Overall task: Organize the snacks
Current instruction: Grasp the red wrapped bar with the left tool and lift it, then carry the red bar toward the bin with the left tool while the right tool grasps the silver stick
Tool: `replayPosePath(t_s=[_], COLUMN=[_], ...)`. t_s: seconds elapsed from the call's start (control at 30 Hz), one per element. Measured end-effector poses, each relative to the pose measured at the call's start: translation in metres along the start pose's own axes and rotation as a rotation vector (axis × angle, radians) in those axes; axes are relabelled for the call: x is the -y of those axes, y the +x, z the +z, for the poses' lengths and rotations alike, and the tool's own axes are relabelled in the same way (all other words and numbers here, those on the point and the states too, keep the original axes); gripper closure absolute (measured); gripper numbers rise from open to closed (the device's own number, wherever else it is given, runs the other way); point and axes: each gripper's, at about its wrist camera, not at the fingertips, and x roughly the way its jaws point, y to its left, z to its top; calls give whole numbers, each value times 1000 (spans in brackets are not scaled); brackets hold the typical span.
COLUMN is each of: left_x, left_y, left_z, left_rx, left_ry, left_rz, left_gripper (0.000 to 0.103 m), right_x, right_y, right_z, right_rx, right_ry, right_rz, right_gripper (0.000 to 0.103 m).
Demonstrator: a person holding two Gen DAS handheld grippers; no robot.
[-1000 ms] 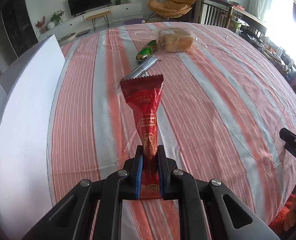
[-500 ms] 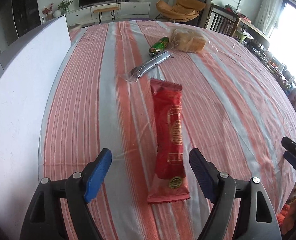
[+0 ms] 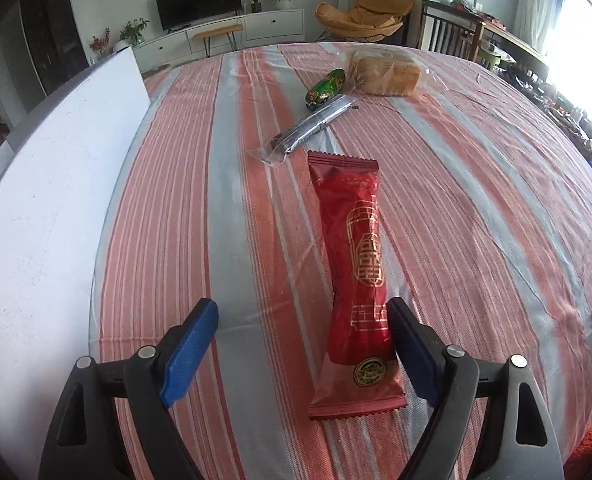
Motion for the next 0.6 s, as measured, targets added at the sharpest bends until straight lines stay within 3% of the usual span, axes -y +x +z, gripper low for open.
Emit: replayPosePath(t_s=[0.13,0.2,0.6], left_x=[-7,-9,-8], left_y=[4,5,5], left_z=[-2,-3,-2], left_rx=[-5,-4,6], left_ry=[-38,-30,-23], left_rz=[3,4,-2], left_gripper=[2,0,0], right_x=[0,0,1], right_y=[1,1,2], right_z=[0,0,0], right_rx=[-3,-2,-2], right_ry=[-7,-5,-4], right_rz=[-8,-6,-9], right_gripper=[16,16,16])
